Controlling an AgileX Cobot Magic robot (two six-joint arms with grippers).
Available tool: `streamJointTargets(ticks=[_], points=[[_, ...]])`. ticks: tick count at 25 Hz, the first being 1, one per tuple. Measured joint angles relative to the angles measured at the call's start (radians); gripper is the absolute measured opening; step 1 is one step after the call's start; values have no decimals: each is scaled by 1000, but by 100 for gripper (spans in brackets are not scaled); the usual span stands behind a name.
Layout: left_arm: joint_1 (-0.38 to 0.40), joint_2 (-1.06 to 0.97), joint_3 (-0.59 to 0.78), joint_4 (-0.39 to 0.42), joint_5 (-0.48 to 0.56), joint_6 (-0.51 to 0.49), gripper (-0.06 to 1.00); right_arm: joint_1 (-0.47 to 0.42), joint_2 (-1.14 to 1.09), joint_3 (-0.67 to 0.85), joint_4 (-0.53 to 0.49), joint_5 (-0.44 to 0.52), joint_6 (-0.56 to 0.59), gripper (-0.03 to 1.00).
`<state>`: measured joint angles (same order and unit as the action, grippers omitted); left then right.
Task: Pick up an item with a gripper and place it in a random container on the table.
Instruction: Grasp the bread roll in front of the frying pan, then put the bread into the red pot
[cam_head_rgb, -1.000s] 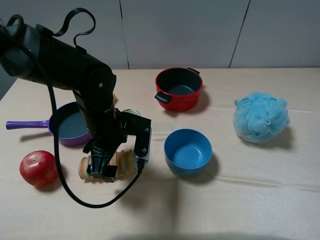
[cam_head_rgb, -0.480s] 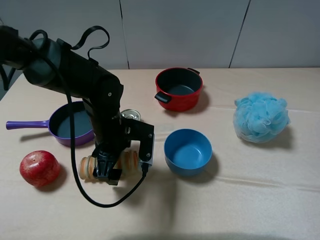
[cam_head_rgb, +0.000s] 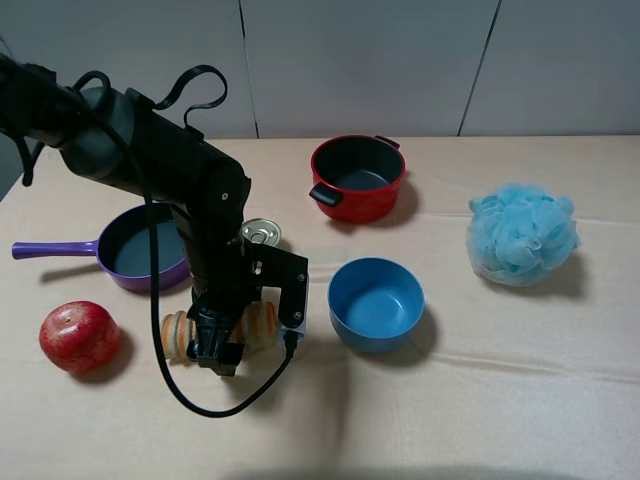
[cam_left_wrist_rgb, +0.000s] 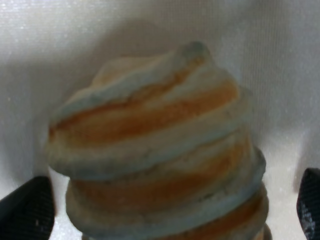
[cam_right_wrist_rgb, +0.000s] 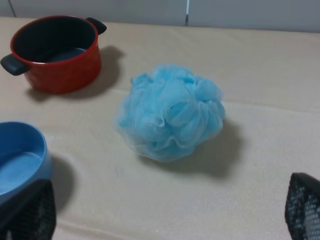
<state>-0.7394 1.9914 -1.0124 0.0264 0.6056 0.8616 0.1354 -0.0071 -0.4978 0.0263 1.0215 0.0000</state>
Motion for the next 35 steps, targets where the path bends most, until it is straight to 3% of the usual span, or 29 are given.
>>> streamJointTargets(ticks=[6,12,14,26,35], points=[[0,0,0,0,0,0,90,0,0,0,0,0,0,69],[0,0,0,-1,-5,-1,56,0,0,0,0,0,0,69],[0,0,0,-2,-7,-1,51,0,0,0,0,0,0,69],[0,0,0,-13,-7,-1,41,0,0,0,0,0,0,69],[0,-3,-3,-14,8,-1,41,0,0,0,0,0,0,69]])
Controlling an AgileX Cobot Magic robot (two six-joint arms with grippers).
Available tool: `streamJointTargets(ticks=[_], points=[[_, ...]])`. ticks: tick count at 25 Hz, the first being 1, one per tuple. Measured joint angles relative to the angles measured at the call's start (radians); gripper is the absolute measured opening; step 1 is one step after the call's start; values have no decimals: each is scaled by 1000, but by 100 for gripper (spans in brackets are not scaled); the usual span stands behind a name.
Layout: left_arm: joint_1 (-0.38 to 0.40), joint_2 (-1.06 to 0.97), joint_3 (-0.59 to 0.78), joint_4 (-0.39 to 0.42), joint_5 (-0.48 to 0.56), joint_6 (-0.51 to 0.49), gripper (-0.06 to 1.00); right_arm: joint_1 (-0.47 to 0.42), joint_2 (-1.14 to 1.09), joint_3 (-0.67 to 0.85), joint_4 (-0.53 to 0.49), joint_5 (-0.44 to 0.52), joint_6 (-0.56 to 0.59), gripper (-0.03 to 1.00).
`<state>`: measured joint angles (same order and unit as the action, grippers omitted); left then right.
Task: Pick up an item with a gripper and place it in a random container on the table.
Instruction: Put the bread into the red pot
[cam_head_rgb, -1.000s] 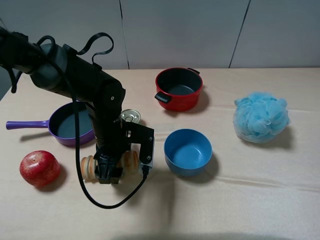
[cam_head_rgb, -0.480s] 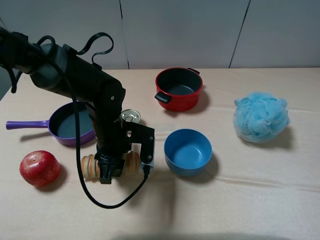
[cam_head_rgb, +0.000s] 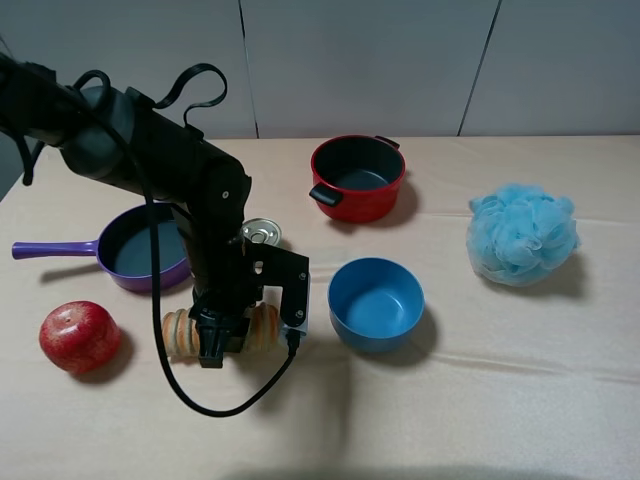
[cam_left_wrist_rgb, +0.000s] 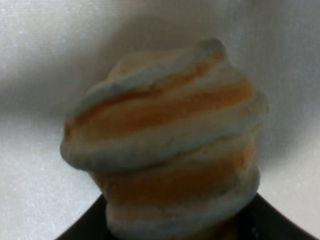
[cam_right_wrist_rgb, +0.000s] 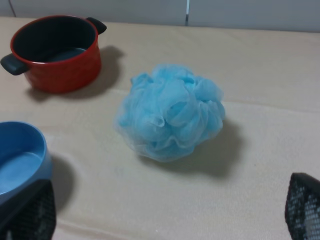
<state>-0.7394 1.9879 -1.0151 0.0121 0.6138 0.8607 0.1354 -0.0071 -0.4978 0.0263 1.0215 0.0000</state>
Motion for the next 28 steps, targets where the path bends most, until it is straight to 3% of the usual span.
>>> streamJointTargets(ticks=[7,16,28], points=[[0,-20,-74,2,130,-39,41,0,0,0,0,0,0,69],[0,-20,-255,3,318,-180,39,0,0,0,0,0,0,69],[0,-19,-509,3,420,-319,36,0,0,0,0,0,0,69]])
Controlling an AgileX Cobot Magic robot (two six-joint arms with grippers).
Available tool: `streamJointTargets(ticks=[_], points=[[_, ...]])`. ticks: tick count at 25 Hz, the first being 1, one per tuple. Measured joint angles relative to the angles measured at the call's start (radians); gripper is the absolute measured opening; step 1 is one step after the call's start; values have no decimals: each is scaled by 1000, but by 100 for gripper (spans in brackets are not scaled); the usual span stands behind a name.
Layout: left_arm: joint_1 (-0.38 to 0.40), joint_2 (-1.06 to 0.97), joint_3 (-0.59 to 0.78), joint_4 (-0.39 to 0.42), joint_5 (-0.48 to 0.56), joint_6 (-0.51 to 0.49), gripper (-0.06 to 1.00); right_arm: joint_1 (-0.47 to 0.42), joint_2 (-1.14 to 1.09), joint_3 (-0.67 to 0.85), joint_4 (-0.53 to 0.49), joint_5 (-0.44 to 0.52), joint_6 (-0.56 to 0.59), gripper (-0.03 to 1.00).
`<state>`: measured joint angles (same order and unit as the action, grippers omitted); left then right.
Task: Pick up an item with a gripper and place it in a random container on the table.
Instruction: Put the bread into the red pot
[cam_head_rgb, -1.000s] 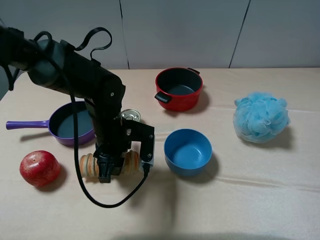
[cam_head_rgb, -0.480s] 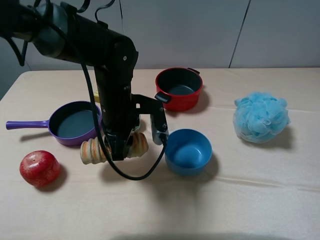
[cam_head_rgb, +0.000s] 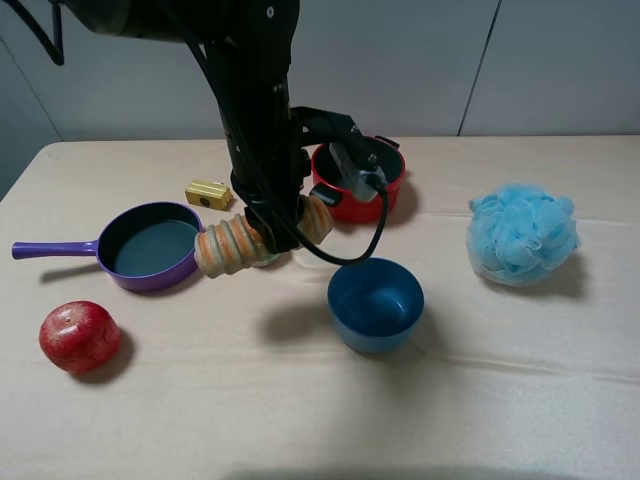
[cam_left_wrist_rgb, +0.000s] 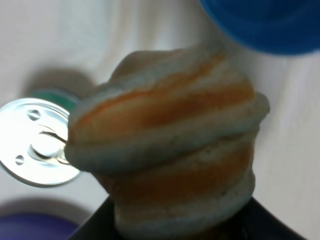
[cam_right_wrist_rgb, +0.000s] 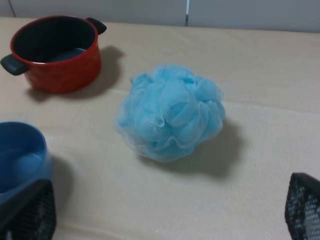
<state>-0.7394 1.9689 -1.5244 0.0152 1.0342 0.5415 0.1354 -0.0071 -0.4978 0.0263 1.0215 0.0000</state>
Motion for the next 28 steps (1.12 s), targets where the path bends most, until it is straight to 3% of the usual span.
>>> streamJointTargets(ticks=[6,10,28], points=[[0,0,-94,1,-2,-3,35,0,0,0,0,0,0,69],[0,0,-140,2,-68,-8,34,0,0,0,0,0,0,69],[0,72,-150,38,-675,-33,33,0,0,0,0,0,0,69]])
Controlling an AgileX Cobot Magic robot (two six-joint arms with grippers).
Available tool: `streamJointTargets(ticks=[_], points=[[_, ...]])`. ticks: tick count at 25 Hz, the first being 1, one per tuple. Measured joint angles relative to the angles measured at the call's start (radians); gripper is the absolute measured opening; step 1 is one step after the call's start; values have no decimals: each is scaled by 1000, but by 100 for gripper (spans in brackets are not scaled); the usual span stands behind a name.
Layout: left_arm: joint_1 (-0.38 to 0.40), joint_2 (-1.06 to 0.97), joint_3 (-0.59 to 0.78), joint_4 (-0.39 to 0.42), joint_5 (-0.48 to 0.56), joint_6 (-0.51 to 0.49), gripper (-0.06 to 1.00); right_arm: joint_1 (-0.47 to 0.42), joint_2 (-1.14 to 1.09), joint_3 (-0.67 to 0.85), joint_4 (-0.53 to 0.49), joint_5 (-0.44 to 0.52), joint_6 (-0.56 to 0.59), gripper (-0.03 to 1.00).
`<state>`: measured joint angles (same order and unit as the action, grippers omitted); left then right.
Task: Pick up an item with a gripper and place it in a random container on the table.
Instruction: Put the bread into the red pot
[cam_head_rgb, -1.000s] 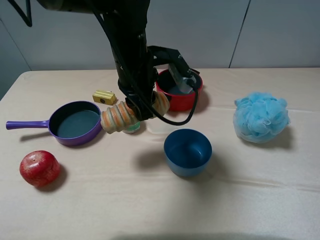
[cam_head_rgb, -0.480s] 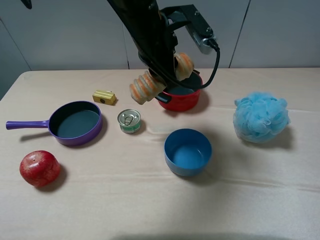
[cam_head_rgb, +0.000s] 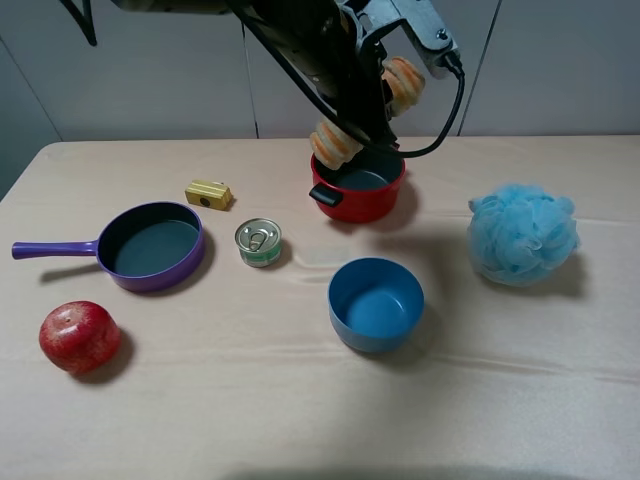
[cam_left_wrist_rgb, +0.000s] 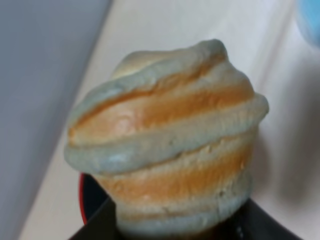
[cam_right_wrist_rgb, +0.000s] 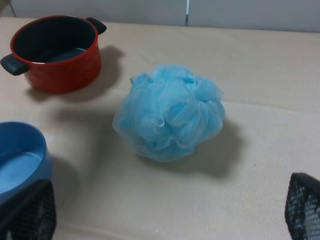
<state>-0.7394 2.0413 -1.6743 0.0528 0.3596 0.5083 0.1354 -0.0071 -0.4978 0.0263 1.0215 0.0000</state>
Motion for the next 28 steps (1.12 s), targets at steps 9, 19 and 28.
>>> streamJointTargets(ticks=[9,19,28], points=[[0,106,0,1,-263,-8,31,0,0,0,0,0,0,69],[4,181,3,3,-387,-8,31,0,0,0,0,0,0,69],[29,232,3,3,-426,-8,30,0,0,0,0,0,0,69]])
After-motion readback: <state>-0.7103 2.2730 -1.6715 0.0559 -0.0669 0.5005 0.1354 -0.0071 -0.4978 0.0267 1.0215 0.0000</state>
